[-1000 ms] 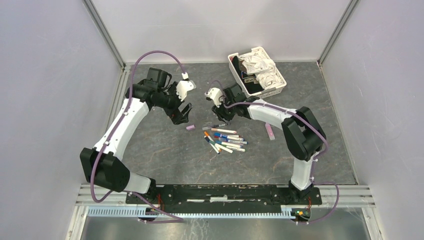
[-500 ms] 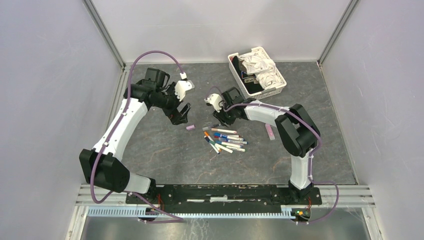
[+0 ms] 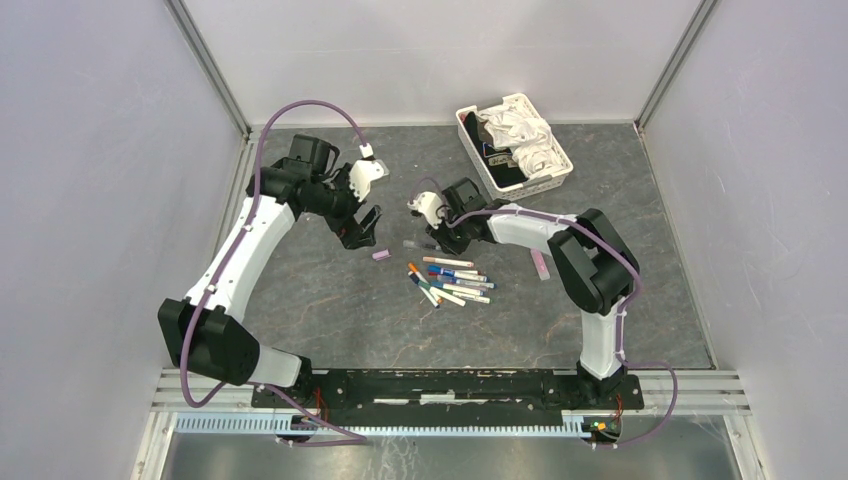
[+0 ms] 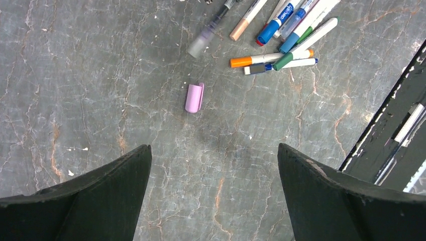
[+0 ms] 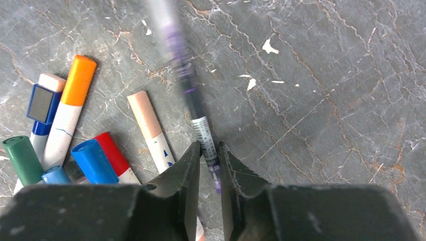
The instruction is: Open the pen caps
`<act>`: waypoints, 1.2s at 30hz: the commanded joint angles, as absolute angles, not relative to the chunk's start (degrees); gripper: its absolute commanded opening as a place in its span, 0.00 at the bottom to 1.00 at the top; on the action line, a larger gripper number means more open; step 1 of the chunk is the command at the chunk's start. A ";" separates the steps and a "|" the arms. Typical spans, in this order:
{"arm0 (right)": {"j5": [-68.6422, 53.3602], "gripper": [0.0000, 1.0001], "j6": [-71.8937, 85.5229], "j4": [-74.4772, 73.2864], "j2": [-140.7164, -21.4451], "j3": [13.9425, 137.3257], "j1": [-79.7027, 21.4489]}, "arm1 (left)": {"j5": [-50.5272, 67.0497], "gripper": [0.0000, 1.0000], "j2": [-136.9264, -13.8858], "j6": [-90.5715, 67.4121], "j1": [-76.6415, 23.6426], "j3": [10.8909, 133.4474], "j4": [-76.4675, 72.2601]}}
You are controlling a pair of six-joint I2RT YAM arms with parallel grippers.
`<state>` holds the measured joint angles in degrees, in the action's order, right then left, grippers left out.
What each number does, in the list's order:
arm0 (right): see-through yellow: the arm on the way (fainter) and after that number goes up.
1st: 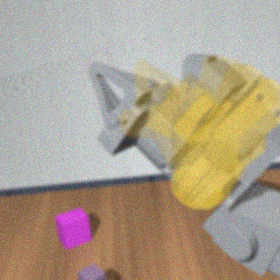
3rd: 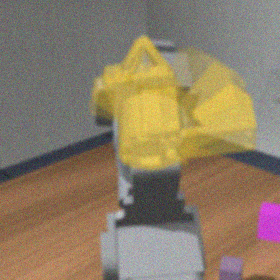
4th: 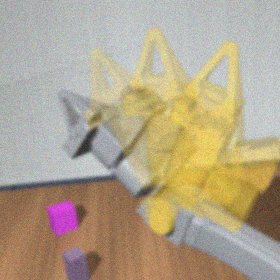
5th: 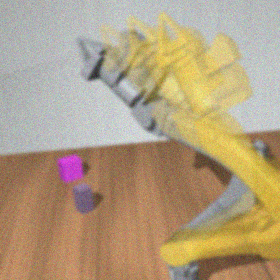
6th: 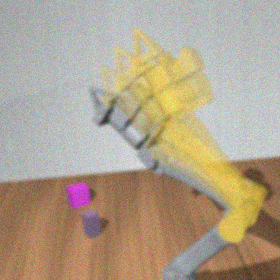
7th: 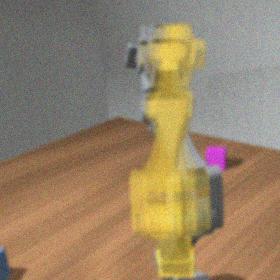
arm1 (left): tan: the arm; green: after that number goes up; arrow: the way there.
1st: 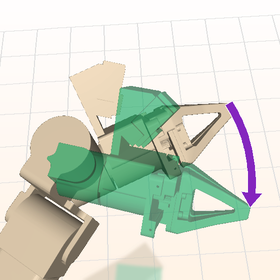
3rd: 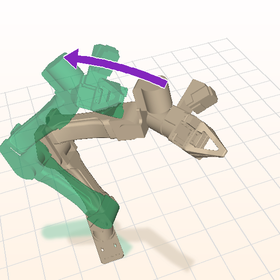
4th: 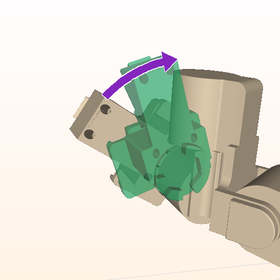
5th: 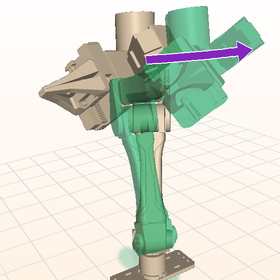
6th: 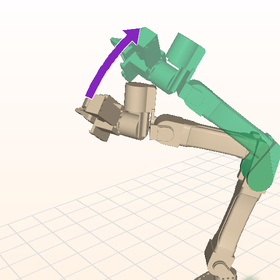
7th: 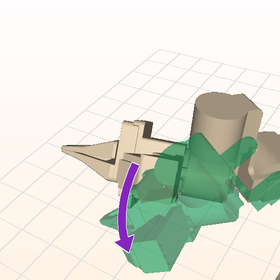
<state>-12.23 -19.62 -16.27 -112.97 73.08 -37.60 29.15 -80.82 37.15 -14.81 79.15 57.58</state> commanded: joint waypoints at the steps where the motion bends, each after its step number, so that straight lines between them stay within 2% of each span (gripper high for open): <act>1: -11.53 0.20 -19.56 -16.48 -112.82 70.66 -38.06 | 31.10 1.00 -79.06 38.37 -14.49 81.40 58.33; 7: -12.92 0.07 -18.56 -15.34 -110.95 70.50 -38.06 | 31.38 1.00 -79.04 39.87 -14.47 80.17 58.73; 9: -13.70 0.00 -18.17 -15.30 -110.16 70.66 -38.06 | 31.38 1.00 -78.74 40.97 -14.42 79.26 58.79; 16: -18.62 0.00 -15.99 -15.85 -104.01 71.38 -38.03 | 36.07 1.00 -76.34 49.31 -14.45 74.95 58.77; 22: -27.88 0.00 -13.36 -16.43 -97.15 68.86 -38.03 | 38.58 0.98 -77.11 57.03 -14.57 74.59 59.69; 27: -36.20 0.00 -11.75 -16.84 -94.28 66.67 -38.05 | 40.16 0.97 -78.62 58.63 -14.59 74.86 58.80; 36: -40.52 0.00 -11.59 -16.20 -91.08 64.62 -39.13 | 43.31 0.89 -79.09 58.08 -14.80 73.01 58.14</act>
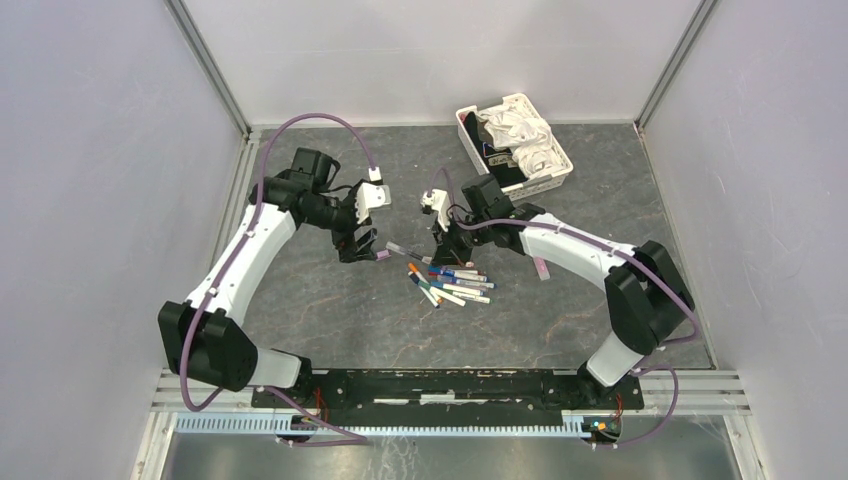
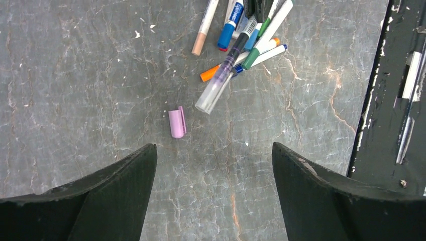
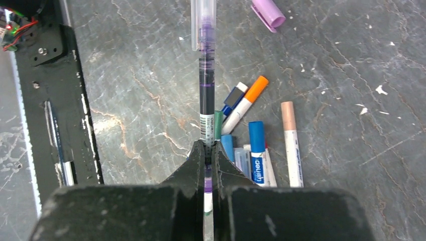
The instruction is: Open the pen caps
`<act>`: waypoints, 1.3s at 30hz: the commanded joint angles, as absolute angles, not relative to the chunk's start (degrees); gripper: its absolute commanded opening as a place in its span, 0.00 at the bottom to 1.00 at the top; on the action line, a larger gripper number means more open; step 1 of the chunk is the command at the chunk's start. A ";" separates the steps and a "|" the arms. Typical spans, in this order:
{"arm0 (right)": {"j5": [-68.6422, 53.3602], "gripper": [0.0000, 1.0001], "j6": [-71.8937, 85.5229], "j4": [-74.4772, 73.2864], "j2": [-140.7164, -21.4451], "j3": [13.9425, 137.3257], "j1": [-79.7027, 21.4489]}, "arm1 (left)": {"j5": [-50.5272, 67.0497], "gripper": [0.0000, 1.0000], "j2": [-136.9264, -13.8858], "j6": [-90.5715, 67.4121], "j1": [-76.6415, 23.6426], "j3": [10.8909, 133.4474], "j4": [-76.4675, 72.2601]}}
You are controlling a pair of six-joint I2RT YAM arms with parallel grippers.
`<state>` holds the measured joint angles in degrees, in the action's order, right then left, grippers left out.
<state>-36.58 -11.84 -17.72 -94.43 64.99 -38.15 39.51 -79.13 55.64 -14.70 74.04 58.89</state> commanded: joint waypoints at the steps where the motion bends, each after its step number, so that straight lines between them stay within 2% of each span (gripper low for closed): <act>1: -40.35 0.00 -11.66 -16.12 -90.83 64.56 -39.57 | 43.68 0.88 -79.06 58.35 -15.08 72.54 58.39; 8: -40.83 0.00 -11.52 -16.17 -90.27 64.83 -41.56 | 44.84 0.82 -78.49 59.71 -18.51 69.40 59.14; 18: -44.82 0.00 -11.96 -17.23 -91.26 67.30 -42.13 | 41.01 0.56 -77.99 63.35 -22.70 67.65 61.45; 23: -47.02 0.00 -11.63 -16.88 -91.95 67.87 -42.05 | 40.30 0.31 -77.40 63.43 -24.29 67.07 61.87; 25: -48.16 0.00 -11.16 -16.55 -92.64 68.31 -42.04 | 40.29 0.09 -77.05 63.40 -24.87 67.14 61.77; 26: -48.98 0.07 -10.65 -16.08 -93.00 68.40 -42.02 | 40.38 0.03 -76.76 63.03 -25.20 67.19 61.51; 30: -52.17 0.37 -8.20 -14.78 -96.25 69.89 -42.09 | 40.49 0.02 -75.72 62.55 -25.81 67.62 61.26; 32: -55.41 0.46 -6.00 -13.36 -98.34 70.65 -42.06 | 40.36 0.02 -75.24 62.38 -25.84 67.83 61.22; 36: -58.99 0.47 -0.44 -9.23 -102.25 72.25 -42.02 | 40.25 0.02 -73.92 62.31 -25.92 67.56 60.57; 39: -60.54 0.41 3.94 -6.09 -103.67 72.51 -41.96 | 39.91 0.02 -73.31 62.28 -26.03 67.26 60.49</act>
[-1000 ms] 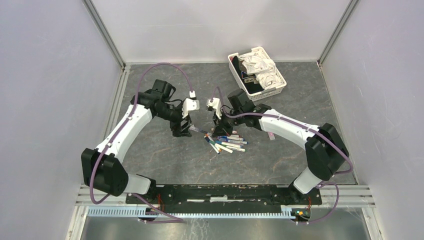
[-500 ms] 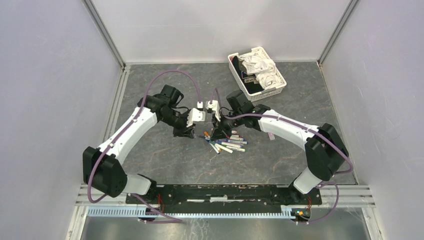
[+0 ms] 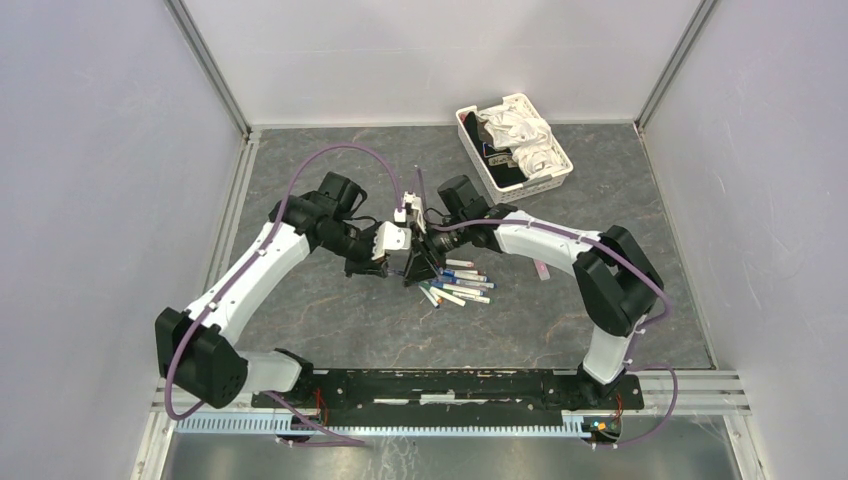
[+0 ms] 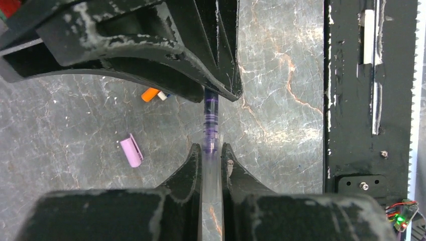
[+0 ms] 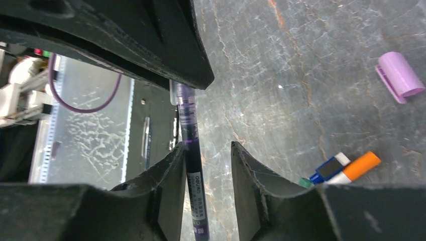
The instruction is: Open the pen caps
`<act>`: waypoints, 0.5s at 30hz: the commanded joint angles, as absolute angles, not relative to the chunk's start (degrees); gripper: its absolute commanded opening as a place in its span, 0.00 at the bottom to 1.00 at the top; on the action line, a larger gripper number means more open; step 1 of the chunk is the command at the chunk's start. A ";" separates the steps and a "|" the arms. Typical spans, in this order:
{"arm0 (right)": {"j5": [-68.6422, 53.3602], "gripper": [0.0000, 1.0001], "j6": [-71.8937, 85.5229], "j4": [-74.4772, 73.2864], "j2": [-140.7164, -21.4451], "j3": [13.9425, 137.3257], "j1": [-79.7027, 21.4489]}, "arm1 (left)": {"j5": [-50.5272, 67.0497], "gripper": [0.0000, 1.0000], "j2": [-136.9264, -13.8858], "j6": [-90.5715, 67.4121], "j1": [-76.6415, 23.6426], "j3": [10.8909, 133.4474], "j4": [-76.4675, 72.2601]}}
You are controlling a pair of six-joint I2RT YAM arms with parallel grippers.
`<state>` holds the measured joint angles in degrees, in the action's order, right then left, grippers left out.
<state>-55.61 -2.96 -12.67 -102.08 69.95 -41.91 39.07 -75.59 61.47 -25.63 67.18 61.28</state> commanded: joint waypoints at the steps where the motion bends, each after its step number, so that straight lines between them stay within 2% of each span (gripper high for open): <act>1: -60.55 0.35 4.51 -5.56 -103.88 72.51 -41.93 | 39.64 0.02 -73.20 62.27 -26.08 67.20 60.55; 5: -59.61 0.03 4.46 -6.27 -103.46 71.61 -41.67 | 37.88 0.02 -73.28 62.68 -26.03 67.07 60.47; 6: -59.09 0.00 3.81 -7.45 -103.21 71.30 -41.44 | 37.29 0.02 -73.41 62.85 -26.02 67.00 60.33; 10: -56.55 0.00 0.57 -12.40 -101.36 68.32 -39.76 | 33.75 0.02 -74.03 64.35 -25.63 66.29 60.05; 15: -50.82 0.00 -5.38 -20.16 -98.31 64.50 -37.19 | 31.57 0.02 -75.72 70.41 -19.96 67.01 62.18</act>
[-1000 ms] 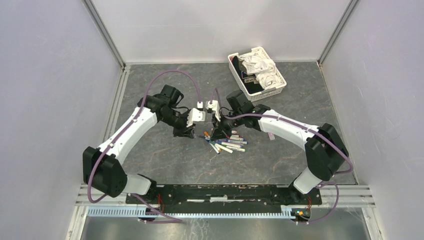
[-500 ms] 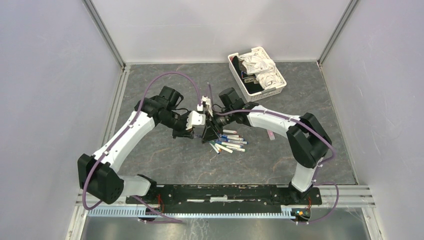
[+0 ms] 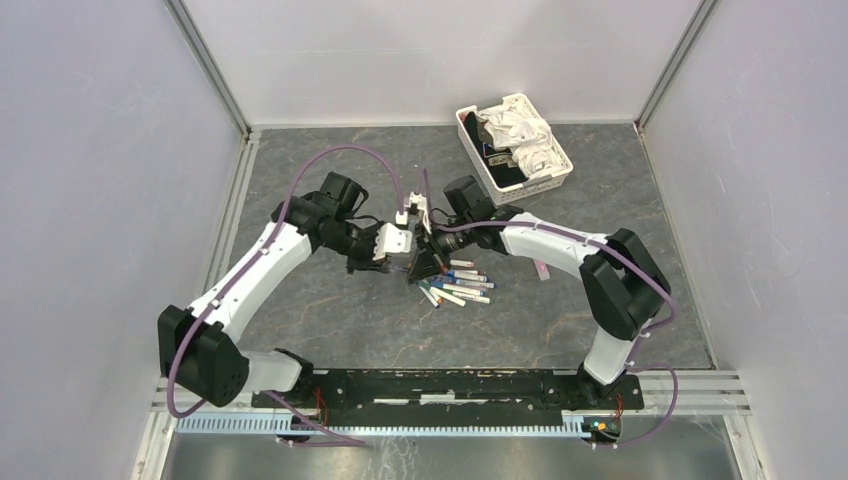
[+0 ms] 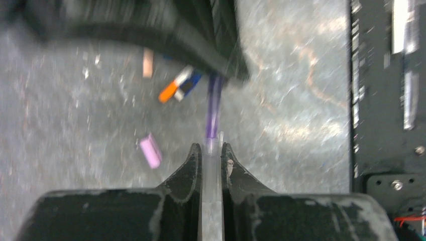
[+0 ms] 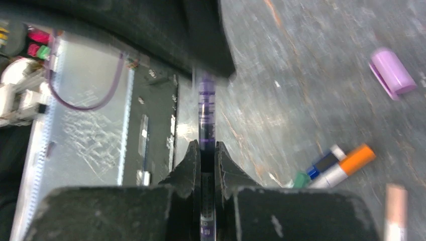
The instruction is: Open the pen caps
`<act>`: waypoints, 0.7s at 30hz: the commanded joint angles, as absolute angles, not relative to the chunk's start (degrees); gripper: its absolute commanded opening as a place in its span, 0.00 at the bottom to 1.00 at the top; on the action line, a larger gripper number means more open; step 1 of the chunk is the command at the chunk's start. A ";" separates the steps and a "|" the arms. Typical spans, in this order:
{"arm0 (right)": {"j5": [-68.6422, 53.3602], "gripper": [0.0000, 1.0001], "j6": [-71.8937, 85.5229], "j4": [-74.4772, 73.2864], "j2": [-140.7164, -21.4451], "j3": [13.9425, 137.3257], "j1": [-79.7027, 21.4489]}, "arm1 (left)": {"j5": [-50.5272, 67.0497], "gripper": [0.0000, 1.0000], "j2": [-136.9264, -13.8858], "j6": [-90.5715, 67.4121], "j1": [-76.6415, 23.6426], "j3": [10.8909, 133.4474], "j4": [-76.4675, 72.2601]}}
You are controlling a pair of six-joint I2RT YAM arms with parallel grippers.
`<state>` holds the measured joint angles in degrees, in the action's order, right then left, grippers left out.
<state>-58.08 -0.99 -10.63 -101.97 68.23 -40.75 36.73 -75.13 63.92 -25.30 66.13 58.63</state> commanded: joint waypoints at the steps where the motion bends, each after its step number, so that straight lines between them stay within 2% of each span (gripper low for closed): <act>1: -50.04 0.00 -6.10 -21.07 -97.56 63.58 -36.55 | 31.41 0.02 -76.42 71.71 -18.13 67.86 63.03; 6: -47.48 0.00 -5.72 -19.94 -93.45 58.30 -32.96 | 32.45 0.02 -78.82 76.33 -10.05 70.92 66.13; 10: -43.68 0.00 -4.79 -19.67 -91.26 57.85 -30.59 | 35.16 0.02 -78.26 74.85 -9.10 68.73 64.05; 15: -27.10 0.00 3.40 -14.64 -87.28 53.19 -23.74 | 40.33 0.02 -77.00 64.80 -9.95 59.55 51.30; 21: -10.53 0.00 8.06 -9.52 -81.89 45.49 -18.44 | 35.40 0.02 -81.17 57.27 -14.84 50.32 38.34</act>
<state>-25.26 3.51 -14.15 -85.10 48.80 -20.18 36.27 -78.63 64.93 -12.16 53.60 49.65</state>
